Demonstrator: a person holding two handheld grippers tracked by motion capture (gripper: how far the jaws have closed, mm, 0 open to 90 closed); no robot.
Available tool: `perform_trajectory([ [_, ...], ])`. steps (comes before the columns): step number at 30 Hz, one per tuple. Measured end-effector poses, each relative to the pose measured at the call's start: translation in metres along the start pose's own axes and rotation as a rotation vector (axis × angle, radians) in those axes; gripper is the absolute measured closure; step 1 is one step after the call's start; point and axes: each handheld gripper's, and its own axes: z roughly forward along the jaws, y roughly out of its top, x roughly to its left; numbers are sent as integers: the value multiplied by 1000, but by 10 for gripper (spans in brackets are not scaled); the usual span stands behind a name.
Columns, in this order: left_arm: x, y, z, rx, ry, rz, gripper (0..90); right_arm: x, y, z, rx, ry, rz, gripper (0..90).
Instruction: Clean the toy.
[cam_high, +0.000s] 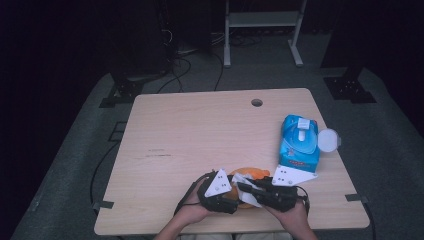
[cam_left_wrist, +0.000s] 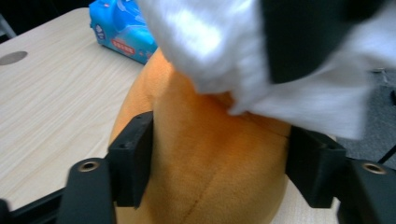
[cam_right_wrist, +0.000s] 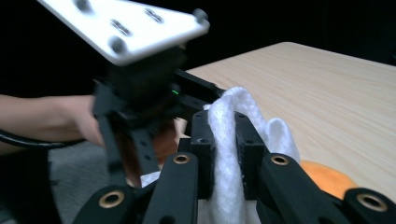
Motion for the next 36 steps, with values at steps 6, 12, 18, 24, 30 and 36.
perform_trajectory([
  [6,12,3,-12,-45,38,-65,374,-27,-8,-17,-28,-148,87,803],
  [12,12,2,-10,-10,87,-40,347,-18,-7,-2,-69,-39,109,799],
  [18,21,-4,-10,3,67,-64,148,-30,-16,-8,-38,-98,128,800],
  [24,12,-2,-1,18,60,-14,341,-12,-1,-3,-48,-58,46,799],
  [30,11,7,-13,-1,105,9,400,-27,-5,-3,-23,-139,79,801],
  [36,19,2,-10,13,87,-34,155,-25,-12,0,21,-125,76,800],
])
